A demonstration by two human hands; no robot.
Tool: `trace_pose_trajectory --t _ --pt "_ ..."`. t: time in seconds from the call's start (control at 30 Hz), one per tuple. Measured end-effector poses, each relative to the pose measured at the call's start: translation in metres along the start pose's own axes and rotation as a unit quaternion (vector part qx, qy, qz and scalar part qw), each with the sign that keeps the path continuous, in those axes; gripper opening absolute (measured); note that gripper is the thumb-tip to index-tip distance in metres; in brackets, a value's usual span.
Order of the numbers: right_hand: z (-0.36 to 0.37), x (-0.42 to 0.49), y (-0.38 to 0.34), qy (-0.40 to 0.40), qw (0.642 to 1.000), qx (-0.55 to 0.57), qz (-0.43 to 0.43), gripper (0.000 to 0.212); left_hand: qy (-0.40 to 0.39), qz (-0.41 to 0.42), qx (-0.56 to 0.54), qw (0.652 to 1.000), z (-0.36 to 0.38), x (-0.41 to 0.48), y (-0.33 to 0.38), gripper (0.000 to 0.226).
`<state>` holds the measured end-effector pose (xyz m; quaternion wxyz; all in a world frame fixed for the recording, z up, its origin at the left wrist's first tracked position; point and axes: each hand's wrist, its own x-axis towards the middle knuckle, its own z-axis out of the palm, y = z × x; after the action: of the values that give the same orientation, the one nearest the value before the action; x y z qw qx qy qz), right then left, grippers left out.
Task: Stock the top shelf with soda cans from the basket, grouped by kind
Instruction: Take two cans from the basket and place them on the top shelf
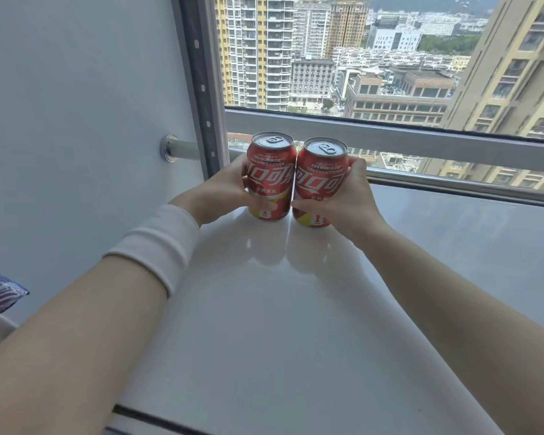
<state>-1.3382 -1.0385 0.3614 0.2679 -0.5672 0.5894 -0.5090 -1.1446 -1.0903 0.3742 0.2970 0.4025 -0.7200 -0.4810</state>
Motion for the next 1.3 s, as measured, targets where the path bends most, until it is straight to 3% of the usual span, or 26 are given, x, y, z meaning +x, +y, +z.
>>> trace_pose_trajectory --t 0.33,0.63,1.03,1.3 --pt "-0.007 -0.012 -0.007 -0.027 1.000 -0.009 0.003 0.083 -0.004 0.006 0.002 1.000 0.004 -0.007 -0.002 0.088" --pt "0.004 -0.014 -0.003 0.033 0.999 -0.022 -0.003 0.085 0.013 -0.002 -0.002 1.000 0.007 -0.008 -0.004 0.079" --pt "0.000 -0.018 -0.007 0.017 0.999 -0.024 0.016 0.083 -0.052 -0.011 -0.010 0.999 -0.002 -0.007 -0.001 0.095" --pt "-0.003 -0.019 -0.009 0.008 0.999 -0.031 0.017 0.085 -0.056 -0.021 0.019 0.998 -0.001 -0.006 -0.001 0.087"
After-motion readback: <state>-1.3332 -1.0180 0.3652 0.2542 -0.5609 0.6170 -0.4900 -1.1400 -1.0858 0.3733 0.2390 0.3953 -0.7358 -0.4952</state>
